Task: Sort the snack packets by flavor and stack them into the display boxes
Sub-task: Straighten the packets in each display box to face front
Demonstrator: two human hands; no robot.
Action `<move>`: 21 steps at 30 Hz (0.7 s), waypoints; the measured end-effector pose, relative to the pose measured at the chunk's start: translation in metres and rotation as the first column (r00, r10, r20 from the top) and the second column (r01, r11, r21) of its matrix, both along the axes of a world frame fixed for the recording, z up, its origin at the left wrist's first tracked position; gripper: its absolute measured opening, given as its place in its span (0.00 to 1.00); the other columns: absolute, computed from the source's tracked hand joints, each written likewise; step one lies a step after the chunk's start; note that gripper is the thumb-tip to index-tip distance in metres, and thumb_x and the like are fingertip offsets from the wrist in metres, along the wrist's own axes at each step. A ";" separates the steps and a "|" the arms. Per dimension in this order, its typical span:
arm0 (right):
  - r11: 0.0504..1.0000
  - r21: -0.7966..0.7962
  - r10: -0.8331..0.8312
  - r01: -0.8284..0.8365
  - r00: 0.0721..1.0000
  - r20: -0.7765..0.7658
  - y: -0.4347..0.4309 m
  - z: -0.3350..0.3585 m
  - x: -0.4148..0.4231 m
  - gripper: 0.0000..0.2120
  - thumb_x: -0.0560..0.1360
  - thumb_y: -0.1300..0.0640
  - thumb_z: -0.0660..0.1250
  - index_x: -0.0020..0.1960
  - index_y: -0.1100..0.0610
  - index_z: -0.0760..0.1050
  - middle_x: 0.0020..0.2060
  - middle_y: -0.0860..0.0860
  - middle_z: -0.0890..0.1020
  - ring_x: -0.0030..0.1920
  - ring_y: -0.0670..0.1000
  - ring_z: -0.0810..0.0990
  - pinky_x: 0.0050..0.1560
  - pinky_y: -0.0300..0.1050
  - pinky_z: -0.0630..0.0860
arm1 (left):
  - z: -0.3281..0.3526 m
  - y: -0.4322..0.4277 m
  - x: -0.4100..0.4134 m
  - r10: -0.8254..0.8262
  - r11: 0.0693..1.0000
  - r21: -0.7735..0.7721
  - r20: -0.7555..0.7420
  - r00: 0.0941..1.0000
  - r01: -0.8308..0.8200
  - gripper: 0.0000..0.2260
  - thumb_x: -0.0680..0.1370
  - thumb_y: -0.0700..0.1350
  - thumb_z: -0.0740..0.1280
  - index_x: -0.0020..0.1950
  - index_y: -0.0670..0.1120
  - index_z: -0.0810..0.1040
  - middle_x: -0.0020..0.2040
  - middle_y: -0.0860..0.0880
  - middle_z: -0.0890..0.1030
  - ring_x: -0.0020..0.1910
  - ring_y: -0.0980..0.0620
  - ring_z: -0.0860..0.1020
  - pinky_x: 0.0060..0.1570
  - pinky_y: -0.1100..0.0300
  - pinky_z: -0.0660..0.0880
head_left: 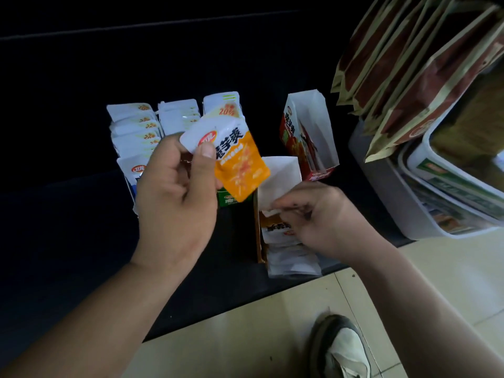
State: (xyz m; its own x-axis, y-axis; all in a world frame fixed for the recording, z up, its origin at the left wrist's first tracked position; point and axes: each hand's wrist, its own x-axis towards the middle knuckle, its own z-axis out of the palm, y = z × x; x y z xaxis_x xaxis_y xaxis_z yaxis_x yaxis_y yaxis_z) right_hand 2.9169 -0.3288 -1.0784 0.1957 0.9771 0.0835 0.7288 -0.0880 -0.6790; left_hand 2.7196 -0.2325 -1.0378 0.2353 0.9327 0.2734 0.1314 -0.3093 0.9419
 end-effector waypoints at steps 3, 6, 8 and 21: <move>0.993 -0.089 -0.098 0.082 0.977 -0.189 -0.007 0.009 -0.001 0.17 0.74 0.67 0.70 0.59 0.52 0.85 0.49 0.44 0.86 0.53 0.42 0.83 0.56 0.41 0.81 | -0.001 -0.003 0.011 -0.158 0.984 0.070 -0.066 0.985 0.162 0.06 0.86 0.45 0.64 0.60 0.51 0.80 0.46 0.49 0.84 0.43 0.51 0.83 0.41 0.53 0.81; 0.940 -0.063 -0.323 0.335 0.817 -0.478 -0.012 0.020 0.002 0.09 0.74 0.61 0.65 0.49 0.53 0.83 0.42 0.50 0.85 0.46 0.52 0.83 0.47 0.52 0.82 | -0.027 -0.008 0.016 -0.342 0.932 0.032 -0.261 0.903 0.362 0.10 0.84 0.43 0.66 0.63 0.49 0.83 0.53 0.53 0.84 0.53 0.53 0.83 0.50 0.51 0.80; 0.903 -0.063 -0.397 0.426 0.770 -0.500 -0.014 0.020 0.002 0.07 0.75 0.63 0.64 0.46 0.55 0.80 0.41 0.56 0.83 0.45 0.60 0.82 0.44 0.63 0.80 | -0.041 -0.010 0.014 -0.383 0.903 0.048 -0.359 0.851 0.427 0.11 0.84 0.42 0.66 0.64 0.48 0.84 0.56 0.55 0.84 0.57 0.57 0.81 0.55 0.58 0.78; 0.933 -0.215 -0.347 0.289 0.882 -0.320 -0.024 0.004 0.013 0.07 0.79 0.56 0.72 0.57 0.50 0.83 0.47 0.45 0.86 0.47 0.46 0.85 0.52 0.44 0.83 | -0.067 -0.010 -0.025 -0.413 0.863 -0.025 -0.610 0.676 0.504 0.29 0.76 0.36 0.71 0.74 0.57 0.75 0.75 0.63 0.69 0.72 0.61 0.71 0.68 0.58 0.74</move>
